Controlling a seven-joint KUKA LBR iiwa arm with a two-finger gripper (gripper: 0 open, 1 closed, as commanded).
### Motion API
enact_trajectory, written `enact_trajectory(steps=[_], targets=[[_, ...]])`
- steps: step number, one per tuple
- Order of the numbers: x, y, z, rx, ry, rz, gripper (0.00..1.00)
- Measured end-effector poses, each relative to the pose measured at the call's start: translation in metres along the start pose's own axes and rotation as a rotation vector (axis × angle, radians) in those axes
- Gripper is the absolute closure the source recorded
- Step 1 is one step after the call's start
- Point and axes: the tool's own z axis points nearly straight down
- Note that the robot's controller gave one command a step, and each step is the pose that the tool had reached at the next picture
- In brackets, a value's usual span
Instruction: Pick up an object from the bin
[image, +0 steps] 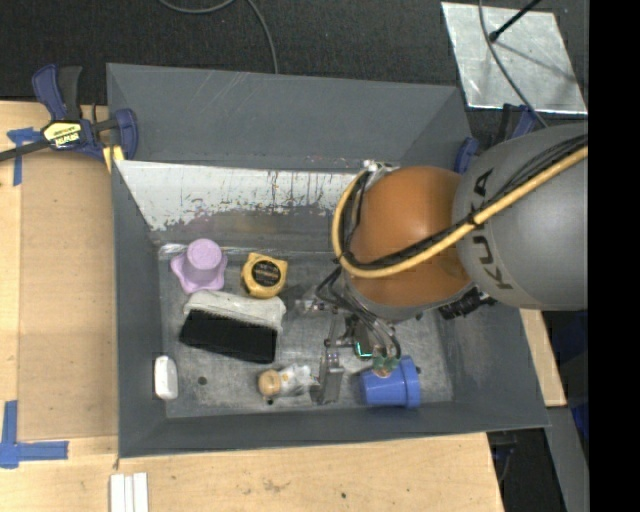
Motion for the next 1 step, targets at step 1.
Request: enact_trajectory(steps=[1], targets=[[-0.0018, -0.0002, -0.0041, -0.001, -0.008, 0.002, 0.0]])
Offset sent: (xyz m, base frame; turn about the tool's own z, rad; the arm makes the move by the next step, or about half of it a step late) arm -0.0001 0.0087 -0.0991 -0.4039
